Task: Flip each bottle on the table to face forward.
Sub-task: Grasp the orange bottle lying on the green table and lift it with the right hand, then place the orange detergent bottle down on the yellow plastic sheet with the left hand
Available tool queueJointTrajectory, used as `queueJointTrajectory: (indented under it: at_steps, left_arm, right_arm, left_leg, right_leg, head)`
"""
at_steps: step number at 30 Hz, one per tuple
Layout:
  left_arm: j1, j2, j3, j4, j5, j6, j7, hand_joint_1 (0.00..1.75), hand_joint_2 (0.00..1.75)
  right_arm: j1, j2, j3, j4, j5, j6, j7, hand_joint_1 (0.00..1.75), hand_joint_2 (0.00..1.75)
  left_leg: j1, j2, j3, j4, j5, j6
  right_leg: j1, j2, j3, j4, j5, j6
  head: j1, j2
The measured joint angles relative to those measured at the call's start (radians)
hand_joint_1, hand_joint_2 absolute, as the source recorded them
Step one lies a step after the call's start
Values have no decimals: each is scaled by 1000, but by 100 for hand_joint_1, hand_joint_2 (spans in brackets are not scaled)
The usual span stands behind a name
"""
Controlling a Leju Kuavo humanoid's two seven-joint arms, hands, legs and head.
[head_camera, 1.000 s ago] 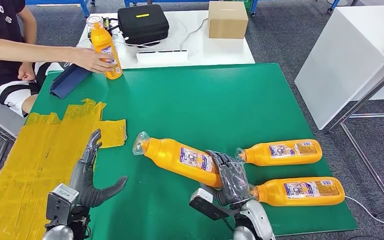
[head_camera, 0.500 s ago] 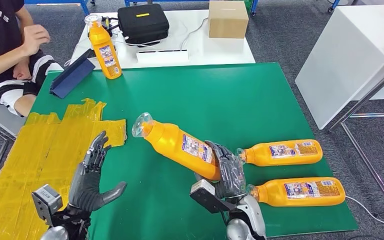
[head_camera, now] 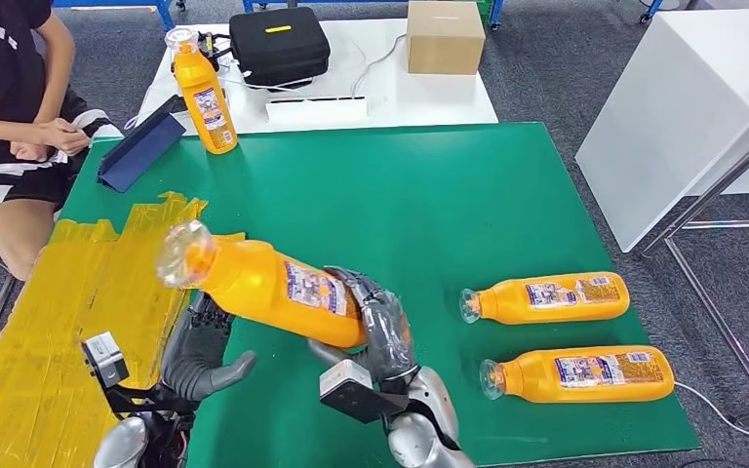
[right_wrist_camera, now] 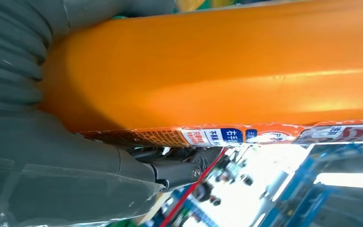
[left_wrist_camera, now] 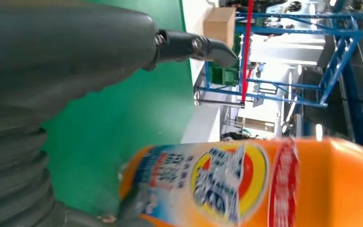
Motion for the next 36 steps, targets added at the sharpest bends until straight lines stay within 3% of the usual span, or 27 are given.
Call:
queueJointTrajectory:
  at_steps: [15, 36]
  left_arm:
    - [-38, 42, -20, 65, 89, -36, -5, 0, 175]
    - [-26, 50, -64, 47, 90, -35, -5, 0, 175]
  right_arm:
    - [-106, 11, 153, 228, 1, 12, 14, 175, 175]
    - [-176, 32, 194, 434, -24, 10, 17, 175, 175]
  left_leg:
    - [0, 0, 0, 0, 0, 0]
    - [0, 0, 0, 0, 0, 0]
  right_leg:
    - [0, 0, 0, 0, 0, 0]
    - [0, 0, -1, 0, 0, 0]
  head:
    - [0, 0]
    - [0, 0]
